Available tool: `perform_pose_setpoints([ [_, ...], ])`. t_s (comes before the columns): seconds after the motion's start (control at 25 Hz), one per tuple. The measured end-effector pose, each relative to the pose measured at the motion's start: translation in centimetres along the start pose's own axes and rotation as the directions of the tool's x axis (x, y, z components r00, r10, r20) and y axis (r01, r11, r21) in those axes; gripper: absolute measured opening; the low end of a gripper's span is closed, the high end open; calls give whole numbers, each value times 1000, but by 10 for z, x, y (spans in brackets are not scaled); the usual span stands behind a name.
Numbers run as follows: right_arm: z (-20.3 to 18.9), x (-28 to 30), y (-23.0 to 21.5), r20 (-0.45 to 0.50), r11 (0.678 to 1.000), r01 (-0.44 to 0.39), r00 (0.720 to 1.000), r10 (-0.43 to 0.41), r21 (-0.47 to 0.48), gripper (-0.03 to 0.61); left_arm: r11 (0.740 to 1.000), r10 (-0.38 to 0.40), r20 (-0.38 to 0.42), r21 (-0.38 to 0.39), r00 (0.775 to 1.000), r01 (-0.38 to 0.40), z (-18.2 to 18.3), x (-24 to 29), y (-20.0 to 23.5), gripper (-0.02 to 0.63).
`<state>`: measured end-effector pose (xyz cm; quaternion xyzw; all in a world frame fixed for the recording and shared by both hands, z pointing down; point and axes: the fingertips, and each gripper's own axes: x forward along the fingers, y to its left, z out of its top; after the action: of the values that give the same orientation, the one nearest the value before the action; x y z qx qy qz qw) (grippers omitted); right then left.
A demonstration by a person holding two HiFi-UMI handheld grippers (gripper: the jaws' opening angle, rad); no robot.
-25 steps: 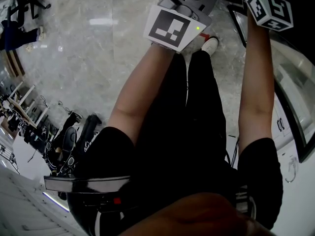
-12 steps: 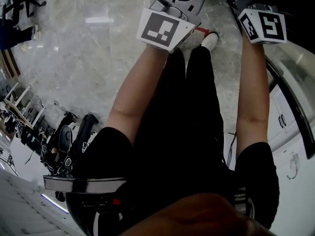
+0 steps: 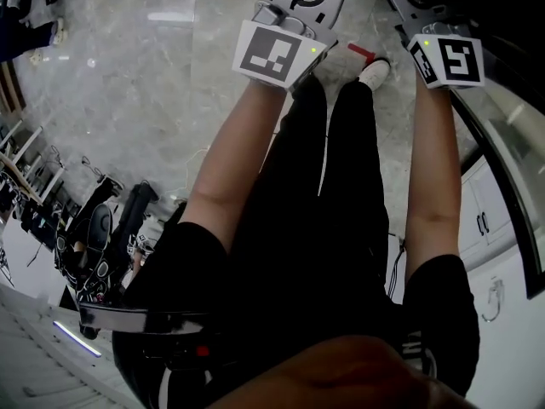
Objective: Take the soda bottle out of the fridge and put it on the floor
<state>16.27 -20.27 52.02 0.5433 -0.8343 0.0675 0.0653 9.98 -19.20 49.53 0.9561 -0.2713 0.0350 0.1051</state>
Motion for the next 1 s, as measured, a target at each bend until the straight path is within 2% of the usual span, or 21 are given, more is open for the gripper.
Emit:
perform_pose_setpoints([
  [0.12,-23,18,18,-11,999,-34,999,34,19,319,999,32,-15,-2,999,-32,-24,-15,21,2],
  [0.28,-75,40,41,-41,996,-61,997,64,61,319,997,76,-39,-19,996,-77,-73,-35,49,2],
  [0.48,-159,59,64,-116,992,-84,989,95,95,319,994,87,-120,-62,989,-95,-144,-50,73,2],
  [0.64,-229,70,76,-169,989,-94,979,112,114,319,993,106,-156,-32,982,-112,-201,-55,89,2],
  [1.0,-389,100,96,-278,983,-132,947,163,126,319,993,99,-263,-38,960,-112,-338,-56,108,2],
])
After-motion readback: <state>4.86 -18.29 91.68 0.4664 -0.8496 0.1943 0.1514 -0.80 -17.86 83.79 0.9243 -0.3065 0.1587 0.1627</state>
